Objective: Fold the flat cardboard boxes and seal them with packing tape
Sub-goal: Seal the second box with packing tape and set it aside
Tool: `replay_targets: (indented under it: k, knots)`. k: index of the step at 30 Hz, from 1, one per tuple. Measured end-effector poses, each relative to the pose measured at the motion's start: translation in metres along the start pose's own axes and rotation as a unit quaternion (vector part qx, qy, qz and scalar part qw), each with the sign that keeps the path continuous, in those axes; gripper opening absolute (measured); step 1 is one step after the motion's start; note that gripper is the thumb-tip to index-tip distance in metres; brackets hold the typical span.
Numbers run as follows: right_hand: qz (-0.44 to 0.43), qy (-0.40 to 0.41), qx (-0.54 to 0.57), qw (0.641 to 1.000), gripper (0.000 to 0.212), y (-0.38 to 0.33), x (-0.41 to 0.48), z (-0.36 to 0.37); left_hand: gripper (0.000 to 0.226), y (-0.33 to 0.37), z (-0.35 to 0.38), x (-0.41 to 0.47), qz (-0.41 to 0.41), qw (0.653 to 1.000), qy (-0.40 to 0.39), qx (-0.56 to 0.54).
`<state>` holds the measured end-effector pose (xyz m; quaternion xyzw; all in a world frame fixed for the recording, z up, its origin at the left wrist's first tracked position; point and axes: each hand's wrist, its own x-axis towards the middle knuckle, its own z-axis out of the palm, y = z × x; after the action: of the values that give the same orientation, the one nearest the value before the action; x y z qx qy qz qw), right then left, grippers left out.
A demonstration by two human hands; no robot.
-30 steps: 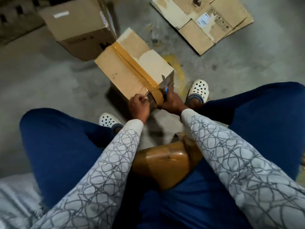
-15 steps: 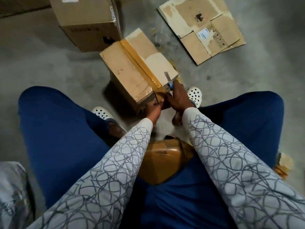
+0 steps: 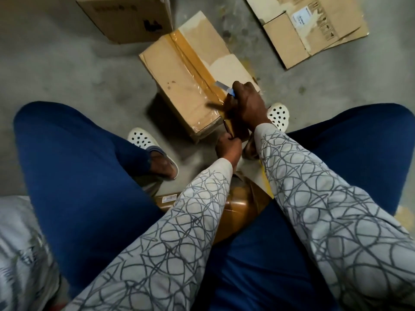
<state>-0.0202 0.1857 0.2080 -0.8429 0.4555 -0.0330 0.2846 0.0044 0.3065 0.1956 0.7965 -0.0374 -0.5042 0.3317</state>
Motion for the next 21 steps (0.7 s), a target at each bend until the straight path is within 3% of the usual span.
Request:
replay_targets:
  k: [7,14,17,21]
  knots:
    - [-0.021,0.034,-0.023,0.999,0.035,0.002,-0.004,0.005,0.012,0.004,0.01,0.0,-0.034,0.999,0.005,-0.014]
    - [0.003,0.008,-0.037,0.999,0.043,0.003,-0.004,0.007,0.049,-0.005,0.02,0.008,-0.038,0.998,0.015,-0.038]
    - [0.022,-0.013,-0.012,1.0,0.042,0.001,-0.001,0.003,0.042,0.0,0.013,-0.004,-0.025,0.999,0.018,-0.011]
    - [0.079,-0.097,0.079,0.989,0.069,-0.006,0.007,-0.028,0.019,-0.009,0.006,-0.005,0.001,0.999,0.022,0.024]
